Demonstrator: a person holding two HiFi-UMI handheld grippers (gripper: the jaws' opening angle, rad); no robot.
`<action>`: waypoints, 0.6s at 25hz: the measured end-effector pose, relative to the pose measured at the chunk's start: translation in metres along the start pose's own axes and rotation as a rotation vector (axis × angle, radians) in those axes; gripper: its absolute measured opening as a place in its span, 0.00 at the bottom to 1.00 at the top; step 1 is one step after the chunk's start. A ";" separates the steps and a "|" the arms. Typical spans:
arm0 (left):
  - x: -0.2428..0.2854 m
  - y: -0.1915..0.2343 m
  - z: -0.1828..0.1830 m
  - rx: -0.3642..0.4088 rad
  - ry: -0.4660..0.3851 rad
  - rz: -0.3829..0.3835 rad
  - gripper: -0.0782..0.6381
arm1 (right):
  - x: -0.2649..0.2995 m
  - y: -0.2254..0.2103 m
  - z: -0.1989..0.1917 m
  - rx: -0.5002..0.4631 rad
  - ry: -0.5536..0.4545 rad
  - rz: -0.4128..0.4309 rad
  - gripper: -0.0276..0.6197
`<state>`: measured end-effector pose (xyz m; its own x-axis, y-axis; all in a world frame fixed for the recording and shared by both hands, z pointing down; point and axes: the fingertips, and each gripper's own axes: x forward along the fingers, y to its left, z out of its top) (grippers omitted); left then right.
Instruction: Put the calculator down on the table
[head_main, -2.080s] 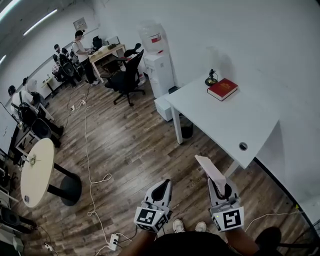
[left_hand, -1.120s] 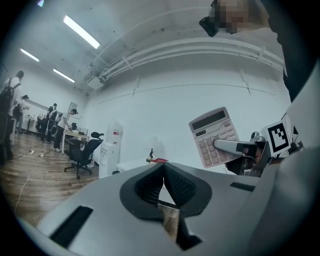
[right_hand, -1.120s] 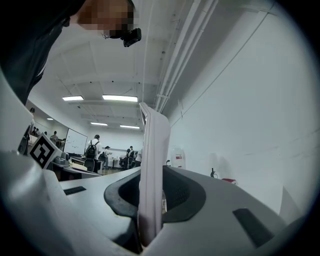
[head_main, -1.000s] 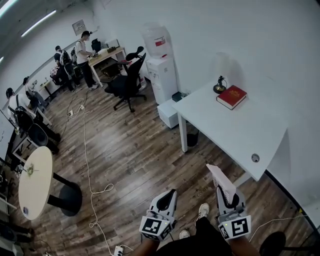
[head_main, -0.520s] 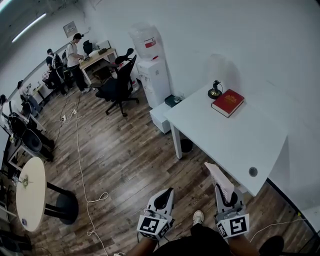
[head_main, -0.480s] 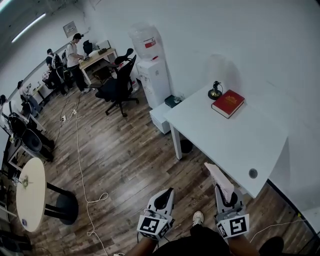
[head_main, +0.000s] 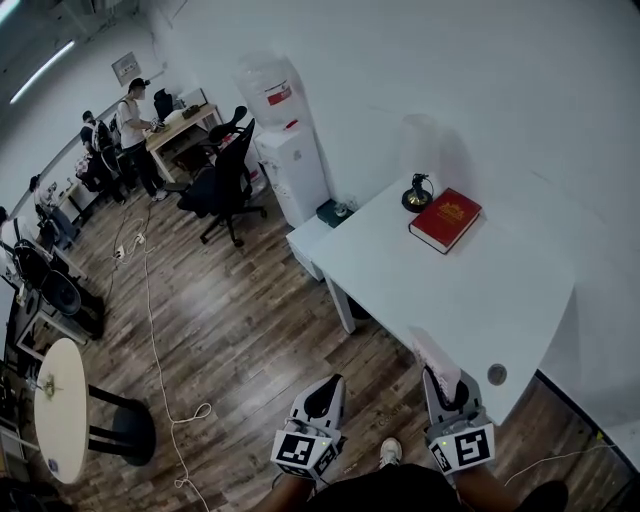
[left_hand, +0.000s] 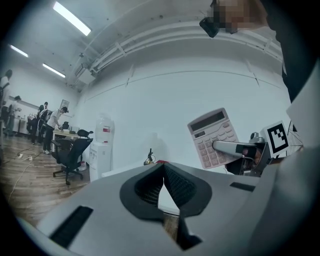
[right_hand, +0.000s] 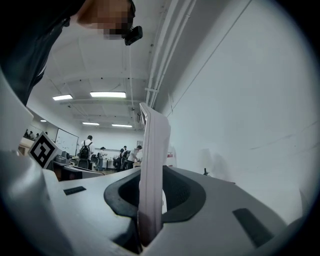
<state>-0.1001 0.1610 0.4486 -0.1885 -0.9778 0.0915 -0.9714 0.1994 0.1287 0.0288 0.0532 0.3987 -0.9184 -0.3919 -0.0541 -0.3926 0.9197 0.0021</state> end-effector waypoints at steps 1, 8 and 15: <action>0.008 0.001 0.004 -0.011 -0.010 0.007 0.14 | 0.004 -0.007 -0.001 0.008 -0.001 -0.001 0.18; 0.060 -0.011 0.016 -0.011 -0.044 -0.024 0.14 | 0.023 -0.046 -0.007 0.017 -0.002 -0.020 0.18; 0.104 -0.023 0.017 -0.004 -0.035 -0.086 0.14 | 0.040 -0.081 -0.013 0.025 0.007 -0.058 0.18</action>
<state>-0.0997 0.0540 0.4388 -0.1089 -0.9930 0.0457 -0.9838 0.1143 0.1382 0.0234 -0.0370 0.4091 -0.8943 -0.4450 -0.0468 -0.4443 0.8955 -0.0257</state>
